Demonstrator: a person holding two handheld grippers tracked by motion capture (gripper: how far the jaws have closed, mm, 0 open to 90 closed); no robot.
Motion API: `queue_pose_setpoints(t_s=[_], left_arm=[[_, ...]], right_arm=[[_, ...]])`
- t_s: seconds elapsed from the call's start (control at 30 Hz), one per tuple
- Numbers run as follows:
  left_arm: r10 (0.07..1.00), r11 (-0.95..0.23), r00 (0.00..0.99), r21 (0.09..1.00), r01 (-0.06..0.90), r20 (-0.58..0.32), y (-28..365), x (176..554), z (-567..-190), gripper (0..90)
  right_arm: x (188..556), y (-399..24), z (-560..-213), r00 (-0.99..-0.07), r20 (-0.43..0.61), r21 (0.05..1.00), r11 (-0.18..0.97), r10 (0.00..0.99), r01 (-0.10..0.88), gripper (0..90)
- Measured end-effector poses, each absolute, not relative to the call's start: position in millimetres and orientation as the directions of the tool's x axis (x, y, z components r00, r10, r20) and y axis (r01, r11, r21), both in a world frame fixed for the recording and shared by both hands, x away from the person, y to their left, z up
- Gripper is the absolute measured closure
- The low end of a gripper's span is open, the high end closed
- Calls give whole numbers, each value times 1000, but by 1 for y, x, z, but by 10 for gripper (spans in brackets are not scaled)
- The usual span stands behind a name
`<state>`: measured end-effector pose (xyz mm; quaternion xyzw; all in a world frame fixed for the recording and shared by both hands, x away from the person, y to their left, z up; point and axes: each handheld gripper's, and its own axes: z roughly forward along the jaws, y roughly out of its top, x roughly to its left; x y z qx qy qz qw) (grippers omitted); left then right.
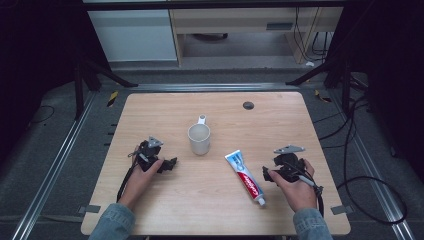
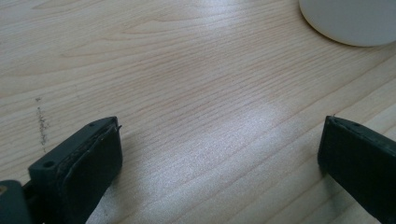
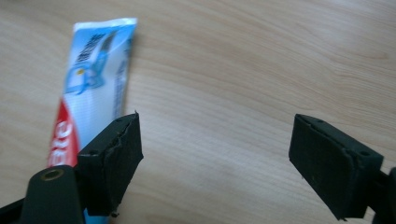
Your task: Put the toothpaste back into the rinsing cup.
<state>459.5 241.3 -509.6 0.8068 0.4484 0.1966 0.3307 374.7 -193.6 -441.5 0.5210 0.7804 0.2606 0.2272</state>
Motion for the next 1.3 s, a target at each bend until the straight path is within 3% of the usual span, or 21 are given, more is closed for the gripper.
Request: queue_pose_setpoints(t_s=[0.43,0.83,0.97,1.3], left_arm=[[862,-367,506,713,598,20,240,461,-510,0],[862,-371,506,711,598,25,241,459,-510,0],[861,-369,507,712,597,21,241,460,-510,0],[861,-369,507,712,597,21,241,460,-510,0]], right_arm=[[383,-144,-411,-442,-107,541,425,890,726,252],[401,-124,-411,-478,-66,492,446,876,748,298],[410,-118,-414,-491,-59,483,455,869,748,369],[422,-107,-428,-514,-27,431,474,858,768,436]])
